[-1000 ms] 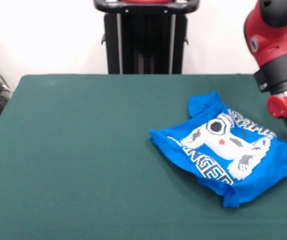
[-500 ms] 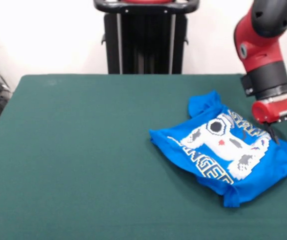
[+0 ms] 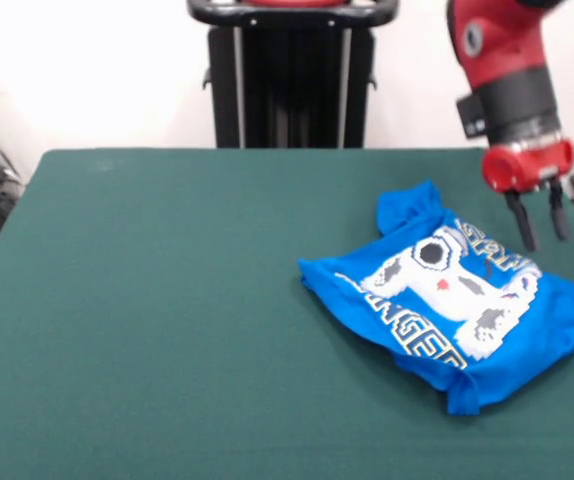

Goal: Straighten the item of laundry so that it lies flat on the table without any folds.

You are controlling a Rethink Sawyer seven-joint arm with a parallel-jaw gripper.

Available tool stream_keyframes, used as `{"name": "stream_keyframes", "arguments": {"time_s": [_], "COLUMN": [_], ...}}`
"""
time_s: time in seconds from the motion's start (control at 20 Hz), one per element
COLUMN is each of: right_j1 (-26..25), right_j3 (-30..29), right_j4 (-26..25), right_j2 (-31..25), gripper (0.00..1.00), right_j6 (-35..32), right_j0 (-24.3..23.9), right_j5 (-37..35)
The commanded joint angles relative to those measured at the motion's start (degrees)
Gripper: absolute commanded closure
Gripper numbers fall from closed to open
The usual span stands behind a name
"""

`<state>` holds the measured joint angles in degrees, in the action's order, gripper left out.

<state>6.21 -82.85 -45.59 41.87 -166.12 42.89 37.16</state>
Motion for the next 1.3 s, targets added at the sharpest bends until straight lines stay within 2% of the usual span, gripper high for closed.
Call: {"name": "stream_keyframes", "arguments": {"time_s": [0.05, 0.3, 0.45, 0.6, 0.65, 0.8, 0.95, 1.2, 1.3], "right_j1": [8.55, 12.07, 10.37, 7.97, 7.22, 6.48, 5.93, 8.56, 10.90], "right_j3": [-8.42, -8.61, -6.21, -3.15, -2.50, -1.73, -0.84, -1.47, -2.21], "right_j4": [-5.80, -10.99, -12.67, -18.72, -19.31, -21.11, -25.93, -29.08, -28.06], "right_j2": [-3.19, -4.28, -3.99, -4.60, -4.72, -5.14, -4.77, -4.44, -5.04], "gripper": [0.00, 0.00, 0.00, 0.00, 0.00, 0.00, 0.00, 0.00, 0.00], "right_j6": [0.54, -1.78, -0.17, -3.26, -2.81, -1.87, -4.30, -4.76, -2.66], "right_j0": [-1.24, -3.51, -7.04, -9.14, -10.11, -12.18, -13.60, -15.41, -16.79], "right_j5": [5.36, 3.76, 0.62, -2.78, -3.42, -3.79, -3.30, -1.18, -0.32]}}
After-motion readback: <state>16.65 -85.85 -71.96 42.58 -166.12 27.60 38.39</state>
